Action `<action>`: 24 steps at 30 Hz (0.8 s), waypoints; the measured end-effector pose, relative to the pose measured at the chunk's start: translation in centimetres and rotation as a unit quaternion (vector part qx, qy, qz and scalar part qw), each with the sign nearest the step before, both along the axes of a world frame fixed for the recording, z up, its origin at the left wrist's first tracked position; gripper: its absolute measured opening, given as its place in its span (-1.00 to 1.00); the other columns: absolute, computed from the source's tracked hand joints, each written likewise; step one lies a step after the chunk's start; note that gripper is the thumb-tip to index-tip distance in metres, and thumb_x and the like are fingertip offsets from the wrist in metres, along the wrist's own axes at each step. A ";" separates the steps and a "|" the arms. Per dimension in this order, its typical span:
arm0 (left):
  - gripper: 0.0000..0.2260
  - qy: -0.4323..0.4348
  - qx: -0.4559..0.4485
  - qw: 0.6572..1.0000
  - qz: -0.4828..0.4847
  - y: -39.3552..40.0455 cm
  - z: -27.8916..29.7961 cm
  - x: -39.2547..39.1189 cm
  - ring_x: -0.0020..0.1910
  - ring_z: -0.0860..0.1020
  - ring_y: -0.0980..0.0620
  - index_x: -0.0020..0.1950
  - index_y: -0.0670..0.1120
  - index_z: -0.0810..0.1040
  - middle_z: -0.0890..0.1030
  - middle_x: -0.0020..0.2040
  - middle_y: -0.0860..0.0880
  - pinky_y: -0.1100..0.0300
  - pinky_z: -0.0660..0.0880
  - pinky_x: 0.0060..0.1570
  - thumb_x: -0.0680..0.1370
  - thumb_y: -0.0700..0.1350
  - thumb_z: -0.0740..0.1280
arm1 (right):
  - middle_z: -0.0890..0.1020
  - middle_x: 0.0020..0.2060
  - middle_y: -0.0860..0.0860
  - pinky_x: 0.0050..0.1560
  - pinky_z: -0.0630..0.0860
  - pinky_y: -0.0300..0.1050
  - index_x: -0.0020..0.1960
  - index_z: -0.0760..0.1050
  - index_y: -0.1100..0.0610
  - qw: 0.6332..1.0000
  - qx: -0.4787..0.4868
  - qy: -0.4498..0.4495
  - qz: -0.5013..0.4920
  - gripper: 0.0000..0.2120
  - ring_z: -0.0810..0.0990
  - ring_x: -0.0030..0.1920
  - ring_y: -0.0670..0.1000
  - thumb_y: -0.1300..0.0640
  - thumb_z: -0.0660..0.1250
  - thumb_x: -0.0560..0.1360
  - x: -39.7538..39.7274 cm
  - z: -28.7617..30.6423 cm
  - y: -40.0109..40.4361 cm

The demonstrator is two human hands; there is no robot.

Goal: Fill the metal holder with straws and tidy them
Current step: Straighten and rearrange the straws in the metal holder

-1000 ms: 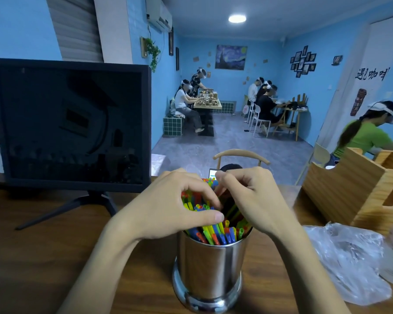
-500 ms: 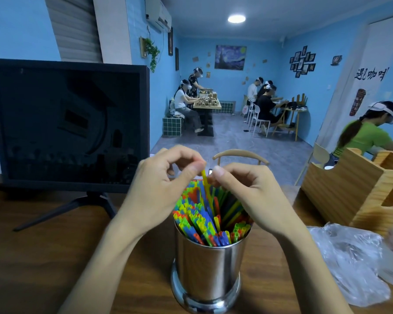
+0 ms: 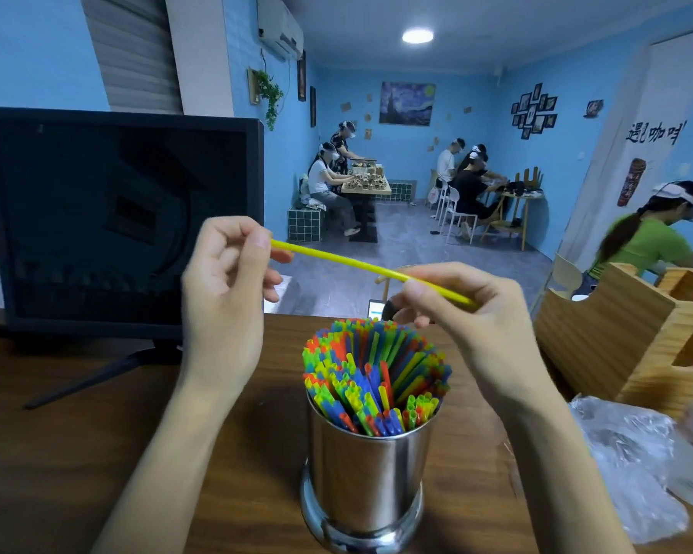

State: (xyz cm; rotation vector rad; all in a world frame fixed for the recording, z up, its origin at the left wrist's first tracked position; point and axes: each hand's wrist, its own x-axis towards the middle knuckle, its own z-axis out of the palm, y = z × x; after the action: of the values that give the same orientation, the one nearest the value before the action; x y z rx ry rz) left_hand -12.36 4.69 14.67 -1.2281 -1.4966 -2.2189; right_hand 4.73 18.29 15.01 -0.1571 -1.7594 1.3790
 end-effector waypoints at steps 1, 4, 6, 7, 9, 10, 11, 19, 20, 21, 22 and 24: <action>-0.88 0.012 -0.028 1.000 0.000 0.1 -0.2 -0.1 -0.22 0.58 0.14 0.00 0.00 0.49 0.63 -0.20 0.01 0.28 0.48 -0.26 0.68 -0.19 0.24 | 0.73 -0.26 0.12 -0.29 0.55 -0.26 -0.05 0.69 0.20 0.999 -0.028 0.018 -0.012 -0.85 0.71 -0.30 0.03 0.17 0.47 0.41 0.2 0.3 -0.1; -0.93 0.040 -0.108 0.993 -0.017 0.2 -0.5 -0.5 -0.16 0.60 0.19 0.01 0.02 0.51 0.67 -0.15 0.03 0.32 0.50 -0.20 0.67 -0.10 0.26 | 0.73 -0.28 0.16 -0.46 0.52 -0.24 -0.18 0.68 0.07 0.993 -0.106 0.032 -0.037 -0.91 0.71 -0.37 0.07 0.12 0.50 0.32 0.8 0.7 0.1; -0.92 0.046 -0.149 0.988 -0.014 0.4 -0.8 -0.7 -0.14 0.58 0.20 0.02 0.05 0.51 0.66 -0.13 0.11 0.31 0.51 -0.17 0.67 -0.03 0.24 | 0.73 -0.24 0.19 -0.49 0.51 -0.24 -0.18 0.62 0.05 0.990 -0.138 0.018 -0.029 -0.88 0.69 -0.41 0.07 0.10 0.50 0.31 1.1 0.8 0.4; -0.91 0.046 -0.162 0.986 -0.009 0.4 -1.0 -0.7 -0.13 0.58 0.19 0.02 0.07 0.50 0.65 -0.12 0.15 0.30 0.51 -0.16 0.67 -0.01 0.23 | 0.74 -0.23 0.20 -0.50 0.51 -0.25 -0.17 0.59 0.06 0.988 -0.151 0.011 -0.022 -0.87 0.68 -0.43 0.06 0.10 0.49 0.31 1.2 0.9 0.6; -0.90 0.043 -0.179 0.983 -0.001 0.7 -1.3 -0.8 -0.09 0.58 0.17 0.01 0.09 0.50 0.64 -0.11 0.17 0.26 0.51 -0.12 0.68 0.00 0.21 | 0.74 -0.21 0.16 -0.51 0.50 -0.27 -0.17 0.61 0.07 0.984 -0.175 0.007 -0.011 -0.86 0.66 -0.47 0.01 0.07 0.48 0.30 1.4 1.0 1.0; -0.90 0.041 -0.184 0.982 -0.001 0.8 -1.4 -0.8 -0.08 0.59 0.16 0.01 0.09 0.50 0.64 -0.10 0.17 0.23 0.51 -0.09 0.68 0.00 0.21 | 0.74 -0.22 0.12 -0.52 0.49 -0.28 -0.19 0.66 0.06 0.983 -0.182 0.010 -0.011 -0.85 0.64 -0.47 -0.02 0.03 0.49 0.28 1.4 1.0 1.1; -0.90 0.042 -0.192 0.981 -0.006 0.8 -1.4 -0.9 -0.07 0.59 0.15 0.01 0.09 0.50 0.64 -0.10 0.15 0.21 0.50 -0.07 0.68 0.00 0.22 | 0.74 -0.24 0.08 -0.51 0.48 -0.30 -0.22 0.69 0.06 0.982 -0.185 0.019 -0.015 -0.82 0.63 -0.48 -0.03 -0.01 0.50 0.24 1.4 1.0 1.2; -0.90 0.168 -0.362 0.910 -0.111 -0.5 -0.9 -0.5 -0.05 0.60 0.05 -0.12 0.12 0.71 0.64 -0.09 0.10 0.19 0.50 0.00 0.44 0.11 0.48 | 0.64 -0.21 -0.03 -0.20 0.65 -0.12 0.06 0.64 0.04 0.979 -0.115 0.146 -0.080 -0.85 0.73 -0.16 0.07 0.04 0.34 0.57 0.8 0.7 1.5; -0.87 0.172 -0.360 0.910 -0.110 -0.6 -0.7 -0.2 -0.06 0.59 0.06 -0.12 0.14 0.71 0.62 -0.10 0.10 0.21 0.48 -0.03 0.42 0.14 0.49 | 0.62 -0.24 -0.05 -0.23 0.64 -0.15 0.13 0.63 0.03 0.980 -0.091 0.145 -0.101 -0.82 0.72 -0.21 0.04 0.06 0.31 0.59 0.8 0.7 1.4; -0.84 0.175 -0.360 0.909 -0.114 -0.7 -0.6 0.0 -0.07 0.57 0.06 -0.12 0.15 0.71 0.61 -0.10 0.10 0.20 0.47 -0.04 0.40 0.18 0.49 | 0.61 -0.27 -0.06 -0.26 0.62 -0.19 0.19 0.62 0.02 0.981 -0.064 0.137 -0.119 -0.78 0.69 -0.27 0.01 0.06 0.31 0.58 0.7 0.7 1.4; -0.81 0.179 -0.362 0.906 -0.124 -0.8 -0.5 0.2 -0.06 0.56 0.06 -0.12 0.16 0.71 0.61 -0.10 0.10 0.18 0.47 -0.03 0.38 0.22 0.48 | 0.60 -0.30 -0.07 -0.28 0.59 -0.22 0.24 0.61 0.03 0.984 -0.035 0.121 -0.129 -0.74 0.66 -0.31 -0.02 0.07 0.32 0.57 0.5 0.6 1.4; -0.78 0.192 -0.382 0.893 -0.142 -0.8 -0.3 0.6 0.00 0.55 0.07 -0.11 0.21 0.72 0.62 -0.08 0.13 0.10 0.48 0.04 0.35 0.28 0.47 | 0.61 -0.30 -0.01 -0.30 0.56 -0.22 0.35 0.55 0.03 0.990 0.030 0.069 -0.120 -0.65 0.61 -0.37 -0.05 0.17 0.37 0.57 0.0 0.2 1.3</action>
State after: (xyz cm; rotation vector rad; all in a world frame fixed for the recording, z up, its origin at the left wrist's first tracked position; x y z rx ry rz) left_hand -11.74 3.92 14.33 -2.0675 -2.1868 -1.3600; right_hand 4.74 19.57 15.19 -0.2273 -1.6080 1.1366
